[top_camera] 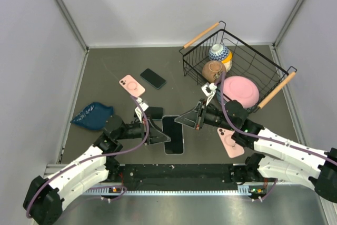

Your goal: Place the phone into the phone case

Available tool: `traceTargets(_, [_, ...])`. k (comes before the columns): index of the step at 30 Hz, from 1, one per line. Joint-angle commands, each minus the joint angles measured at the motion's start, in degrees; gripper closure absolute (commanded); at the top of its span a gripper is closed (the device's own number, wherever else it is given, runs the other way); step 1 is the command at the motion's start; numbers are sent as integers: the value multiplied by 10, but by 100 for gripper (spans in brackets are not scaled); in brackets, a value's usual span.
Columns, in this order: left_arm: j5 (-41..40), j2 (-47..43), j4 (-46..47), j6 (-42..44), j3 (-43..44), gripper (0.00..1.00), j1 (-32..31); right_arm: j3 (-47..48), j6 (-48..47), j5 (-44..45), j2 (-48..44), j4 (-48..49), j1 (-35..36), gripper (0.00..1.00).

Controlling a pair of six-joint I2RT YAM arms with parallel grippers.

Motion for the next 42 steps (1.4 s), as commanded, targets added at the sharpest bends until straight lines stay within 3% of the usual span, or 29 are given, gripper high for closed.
traceTargets(1, [-27, 0, -9, 24, 32, 100, -1, 27, -6, -12, 4, 31, 5, 100])
traceTargets(4, [-40, -3, -26, 25, 36, 90, -1, 21, -1, -23, 2, 45, 4, 100])
traceTargets(8, [-63, -14, -40, 26, 40, 61, -1, 11, 14, -40, 1, 62, 5, 100])
traceTargets(12, [-90, -29, -44, 27, 45, 50, -1, 1, 21, -54, 1, 73, 5, 100])
traceTargets(17, [-114, -28, -49, 33, 55, 49, 0, -9, 27, -66, 0, 83, 5, 100])
traceTargets(19, [-120, -23, -53, 36, 59, 53, 1, -12, 29, -67, 1, 84, 5, 100])
traceTargets(21, [-121, -17, -53, 40, 61, 67, 0, -14, 31, -67, 0, 84, 4, 100])
traceTargets(22, [-129, -15, -63, 49, 63, 85, 1, -14, 31, -66, 0, 83, 4, 100])
traceTargets(25, [-149, -9, -115, 74, 78, 100, 0, -12, 33, -58, 0, 76, 4, 100])
traceTargets(30, [-158, -2, -157, 96, 100, 100, 0, -8, 34, -41, 7, 55, 5, 98])
traceTargets(34, [-154, -12, -130, 74, 94, 100, 1, -21, 38, -56, 8, 70, 5, 75])
traceTargets(35, [-157, -19, -118, 69, 90, 100, 1, -27, 38, -75, 9, 76, 5, 64])
traceTargets(37, [-161, -29, -110, 55, 87, 100, 0, -47, 45, -95, 8, 98, 4, 50])
traceTargets(42, [-188, -57, -85, 27, 77, 100, 1, -100, 58, -120, 10, 147, 6, 41])
